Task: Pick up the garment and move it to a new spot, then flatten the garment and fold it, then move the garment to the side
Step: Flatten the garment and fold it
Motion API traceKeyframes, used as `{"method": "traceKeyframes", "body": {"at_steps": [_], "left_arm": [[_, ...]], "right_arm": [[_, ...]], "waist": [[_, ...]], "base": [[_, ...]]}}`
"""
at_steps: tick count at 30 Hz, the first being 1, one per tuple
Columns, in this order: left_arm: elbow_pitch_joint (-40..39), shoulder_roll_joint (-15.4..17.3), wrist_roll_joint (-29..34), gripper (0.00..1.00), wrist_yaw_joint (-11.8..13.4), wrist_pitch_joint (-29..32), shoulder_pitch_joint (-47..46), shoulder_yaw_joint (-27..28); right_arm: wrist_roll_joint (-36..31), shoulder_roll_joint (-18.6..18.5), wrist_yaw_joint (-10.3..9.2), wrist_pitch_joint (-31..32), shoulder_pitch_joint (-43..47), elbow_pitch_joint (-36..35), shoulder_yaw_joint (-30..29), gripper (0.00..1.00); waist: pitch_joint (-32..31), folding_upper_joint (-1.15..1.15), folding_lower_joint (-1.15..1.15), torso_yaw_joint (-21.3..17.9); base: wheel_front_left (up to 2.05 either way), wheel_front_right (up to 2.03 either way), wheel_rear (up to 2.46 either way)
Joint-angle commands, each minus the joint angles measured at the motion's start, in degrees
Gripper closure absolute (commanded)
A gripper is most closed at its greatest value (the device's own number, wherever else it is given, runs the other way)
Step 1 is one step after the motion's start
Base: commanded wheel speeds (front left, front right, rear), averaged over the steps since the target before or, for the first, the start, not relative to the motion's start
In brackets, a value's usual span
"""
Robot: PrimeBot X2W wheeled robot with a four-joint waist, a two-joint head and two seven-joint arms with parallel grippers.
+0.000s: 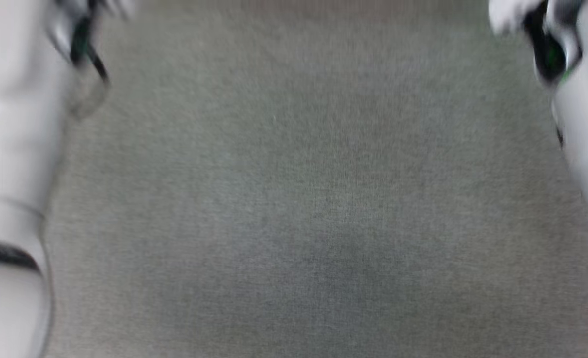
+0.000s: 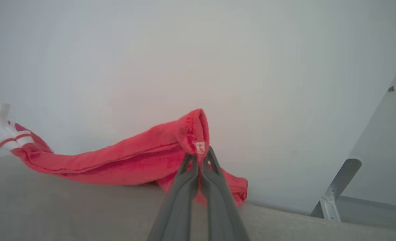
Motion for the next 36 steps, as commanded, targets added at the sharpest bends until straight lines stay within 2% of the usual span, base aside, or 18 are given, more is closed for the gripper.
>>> {"method": "traceKeyframes", "body": {"at_steps": [1,3,10,15,20,24,29,33,36], "left_arm": [[-0.6,0.2,-0.6,1.0,-0.1,0.5,2.3,-0.7],[-2.1,1.3,-1.5,1.0,0.0,2.4,7.0,-2.9],[-9.6,4.5,-7.0,1.0,0.1,7.4,24.0,-5.7],[-19.2,7.5,-9.4,1.0,3.7,10.0,37.3,-6.1],[-35.3,12.8,-11.5,1.0,10.8,14.0,51.6,-6.2],[-50.2,17.8,-13.6,1.0,18.5,18.0,63.2,-6.3],[-66.4,21.9,-15.7,1.0,27.2,23.9,75.8,-8.8],[-75.0,23.9,-17.4,1.0,33.6,27.4,82.7,-9.9],[-79.6,24.6,-18.2,1.0,36.8,29.0,85.7,-10.6]], "right_arm": [[1.3,-1.7,-0.08,0.8,2.3,-0.7,1.4,1.0],[7.0,-3.6,-0.08,3.3,7.8,-4.3,4.4,1.0],[22.1,-14.5,-0.07,10.8,29.6,-23.1,13.0,1.0],[27.2,-21.0,-0.07,14.1,44.3,-35.6,14.2,1.0],[27.9,-23.7,-0.07,15.8,56.2,-43.0,12.3,1.0],[28.5,-24.5,-0.07,17.7,64.6,-47.3,9.5,1.0],[28.8,-25.4,-0.07,20.6,73.6,-52.3,5.9,1.0],[29.4,-26.3,-0.07,22.9,79.9,-56.1,3.5,1.0],[29.3,-26.3,-0.07,23.8,83.5,-58.0,0.8,1.0]], "waist": [[-9.6,0.0,0.0,1.0],[-12.6,0.0,0.0,1.3],[-20.5,0.0,0.0,1.4],[-23.5,0.0,0.0,1.1],[-24.6,0.0,0.0,1.1],[-24.8,0.0,0.0,1.2],[-24.1,0.0,0.0,1.1],[-23.3,0.0,0.0,1.1],[-22.6,0.0,0.0,1.0]], "base": [[0.0,0.0,0.0],[0.0,0.0,0.0],[0.0,0.0,0.0],[0.0,0.0,0.0],[0.0,0.0,0.0],[0.0,0.0,0.0],[0.0,0.0,0.0],[0.0,0.0,0.0],[0.0,0.0,0.0]]}}
